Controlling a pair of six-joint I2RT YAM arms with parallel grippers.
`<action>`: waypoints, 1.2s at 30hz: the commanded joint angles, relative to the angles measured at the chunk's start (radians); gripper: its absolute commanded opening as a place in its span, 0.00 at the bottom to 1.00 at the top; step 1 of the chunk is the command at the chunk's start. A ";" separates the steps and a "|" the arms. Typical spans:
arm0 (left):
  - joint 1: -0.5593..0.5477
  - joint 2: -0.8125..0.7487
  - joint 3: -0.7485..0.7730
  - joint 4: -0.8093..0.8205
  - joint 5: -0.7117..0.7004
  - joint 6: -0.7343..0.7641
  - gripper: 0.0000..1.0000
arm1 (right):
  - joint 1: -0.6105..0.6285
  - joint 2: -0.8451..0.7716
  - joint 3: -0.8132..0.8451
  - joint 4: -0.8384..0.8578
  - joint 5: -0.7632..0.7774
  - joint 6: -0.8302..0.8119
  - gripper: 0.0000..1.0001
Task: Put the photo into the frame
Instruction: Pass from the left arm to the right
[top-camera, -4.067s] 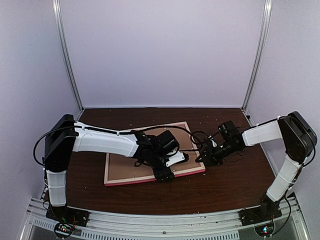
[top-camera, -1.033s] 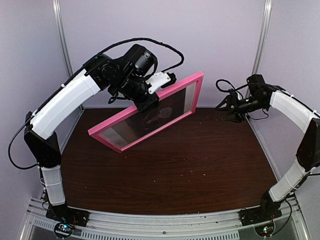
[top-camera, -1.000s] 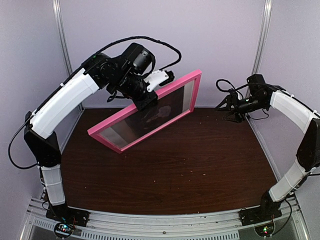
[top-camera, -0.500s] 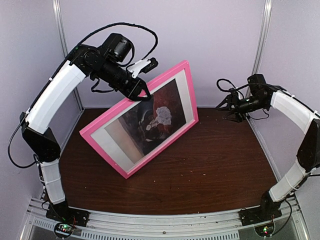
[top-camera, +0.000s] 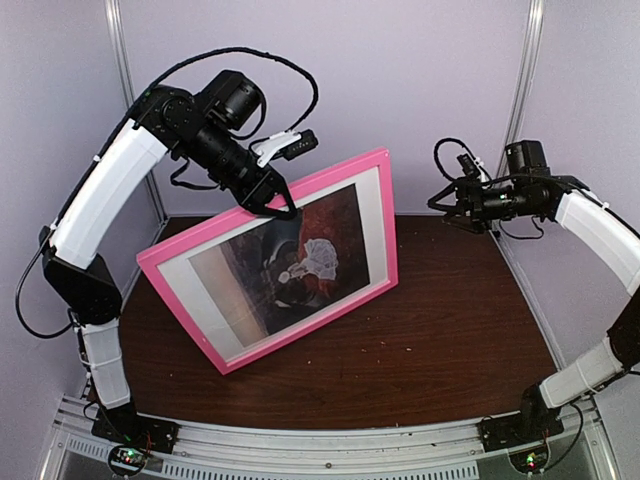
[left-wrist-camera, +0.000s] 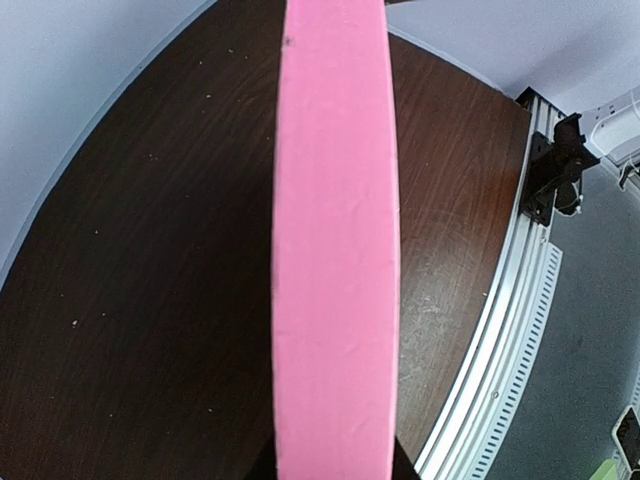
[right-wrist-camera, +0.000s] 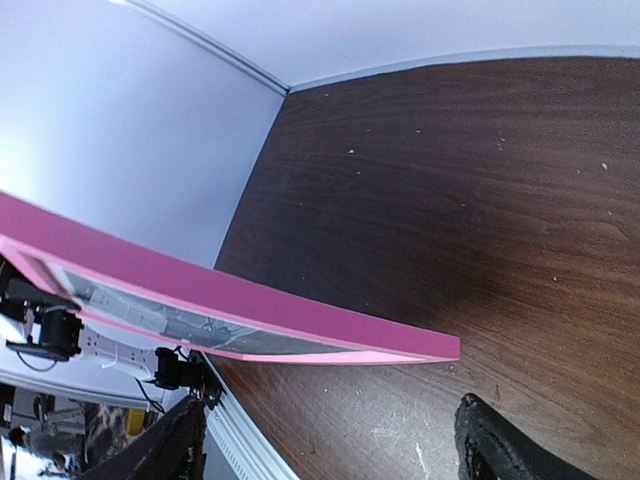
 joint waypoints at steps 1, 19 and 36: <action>0.008 -0.002 0.051 0.054 0.047 0.071 0.00 | 0.049 -0.046 -0.046 0.142 -0.031 -0.107 0.86; 0.008 0.065 -0.005 0.030 0.157 0.164 0.00 | 0.210 0.060 0.133 0.003 -0.084 -0.533 0.86; 0.008 0.108 -0.035 0.032 0.202 0.212 0.00 | 0.302 0.236 0.369 -0.340 -0.096 -0.793 0.59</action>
